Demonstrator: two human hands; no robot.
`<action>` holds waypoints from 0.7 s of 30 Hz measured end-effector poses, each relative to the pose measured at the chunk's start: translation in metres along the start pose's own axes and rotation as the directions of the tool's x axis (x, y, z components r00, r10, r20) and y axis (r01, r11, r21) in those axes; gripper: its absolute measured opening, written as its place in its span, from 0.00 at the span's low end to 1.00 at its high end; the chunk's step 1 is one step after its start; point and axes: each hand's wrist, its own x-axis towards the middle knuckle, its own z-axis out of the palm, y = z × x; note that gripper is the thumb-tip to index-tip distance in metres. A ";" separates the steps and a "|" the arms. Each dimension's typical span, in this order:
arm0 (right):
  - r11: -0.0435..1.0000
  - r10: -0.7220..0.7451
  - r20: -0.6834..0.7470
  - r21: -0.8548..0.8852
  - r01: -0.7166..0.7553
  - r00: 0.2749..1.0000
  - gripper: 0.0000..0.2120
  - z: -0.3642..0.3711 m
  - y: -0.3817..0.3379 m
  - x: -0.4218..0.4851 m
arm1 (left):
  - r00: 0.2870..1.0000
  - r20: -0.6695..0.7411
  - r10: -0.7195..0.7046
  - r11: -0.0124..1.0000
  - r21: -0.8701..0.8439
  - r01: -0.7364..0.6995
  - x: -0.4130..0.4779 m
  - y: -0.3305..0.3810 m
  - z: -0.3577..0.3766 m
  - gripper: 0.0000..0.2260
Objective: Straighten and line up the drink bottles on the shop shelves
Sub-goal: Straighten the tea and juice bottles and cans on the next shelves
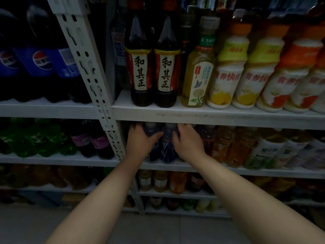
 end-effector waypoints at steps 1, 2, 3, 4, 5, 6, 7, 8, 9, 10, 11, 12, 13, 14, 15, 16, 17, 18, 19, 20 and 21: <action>1.000 0.017 0.044 -0.027 -0.016 0.999 0.14 0.002 -0.002 0.005 | 1.000 0.005 0.002 1.000 -0.007 -0.002 0.004 0.001 -0.001 0.32; 0.999 0.027 0.085 -0.028 -0.024 0.996 0.14 0.004 -0.003 0.008 | 1.000 0.015 -0.005 1.000 -0.019 0.006 0.006 0.001 -0.002 0.30; 1.000 0.029 0.111 -0.004 -0.029 0.993 0.14 0.005 -0.004 0.011 | 0.999 0.031 -0.019 0.999 -0.036 0.020 0.009 0.001 -0.003 0.27; 0.999 0.030 0.120 0.028 -0.034 0.992 0.15 0.006 -0.004 0.013 | 0.998 0.053 -0.029 0.998 -0.054 0.032 0.011 0.001 -0.005 0.24; 0.998 0.038 0.118 0.052 -0.045 0.992 0.14 0.007 -0.005 0.016 | 0.997 0.077 -0.026 0.997 -0.066 0.031 0.012 0.001 -0.006 0.22; 0.996 0.056 0.114 0.067 -0.064 0.992 0.14 0.007 -0.006 0.019 | 0.995 0.101 -0.009 0.998 -0.067 0.016 0.014 0.001 -0.008 0.20; 0.993 0.076 0.112 0.078 -0.085 0.991 0.13 0.007 -0.006 0.021 | 0.992 0.126 0.010 0.998 -0.061 -0.002 0.015 0.000 -0.010 0.19; 0.991 0.091 0.109 0.085 -0.101 0.990 0.13 0.007 -0.006 0.023 | 0.989 0.149 0.022 0.999 -0.050 -0.015 0.017 0.000 -0.013 0.19; 0.990 0.100 0.107 0.086 -0.110 0.989 0.12 0.008 -0.005 0.024 | 0.986 0.168 0.021 0.999 -0.044 -0.014 0.019 -0.001 -0.016 0.20; 0.990 0.105 0.105 0.088 -0.114 0.989 0.13 0.008 -0.005 0.025 | 0.982 0.187 0.010 0.999 -0.052 -0.001 0.020 -0.003 -0.019 0.20; 0.989 0.107 0.102 0.095 -0.117 0.989 0.13 0.009 -0.004 0.025 | 0.978 0.210 -0.002 0.997 -0.078 0.018 0.022 -0.005 -0.021 0.21; 0.987 0.109 0.098 0.107 -0.120 0.989 0.14 0.010 -0.003 0.025 | 0.972 0.236 -0.005 0.993 -0.116 0.034 0.024 -0.006 -0.023 0.21; 0.985 0.111 0.095 0.121 -0.122 0.989 0.15 0.011 -0.002 0.025 | 0.964 0.265 -0.001 0.986 -0.163 0.046 0.024 -0.007 -0.025 0.21; 0.982 0.115 0.095 0.137 -0.128 0.989 0.16 0.011 -0.003 0.025 | 0.956 0.295 0.006 0.976 -0.211 0.059 0.024 -0.008 -0.026 0.20; 0.978 0.121 0.095 0.156 -0.135 0.988 0.17 0.012 -0.004 0.024 | 0.946 0.323 0.015 0.966 -0.248 0.069 0.025 -0.009 -0.027 0.19; 0.974 0.128 0.089 0.174 -0.142 0.988 0.19 0.012 -0.005 0.024 | 0.937 0.349 0.024 0.960 -0.268 0.076 0.025 -0.009 -0.027 0.18; 0.972 0.138 0.077 0.182 -0.150 0.987 0.21 0.013 -0.007 0.023 | 0.928 0.372 0.028 0.958 -0.275 0.081 0.026 -0.009 -0.028 0.17; 0.972 0.148 0.067 0.176 -0.158 0.987 0.22 0.014 -0.008 0.023 | 0.919 0.394 0.027 0.958 -0.271 0.088 0.027 -0.009 -0.028 0.17; 0.973 0.160 0.066 0.157 -0.169 0.985 0.22 0.015 -0.009 0.024 | 0.910 0.414 0.025 0.962 -0.259 0.092 0.028 -0.009 -0.028 0.17; 0.973 0.171 0.079 0.140 -0.181 0.982 0.20 0.016 -0.009 0.025 | 0.904 0.427 0.027 0.971 -0.226 0.078 0.028 -0.009 -0.027 0.16; 0.970 0.186 0.104 0.139 -0.199 0.977 0.18 0.017 -0.009 0.027 | 0.905 0.423 0.035 0.984 -0.171 0.042 0.029 -0.009 -0.026 0.16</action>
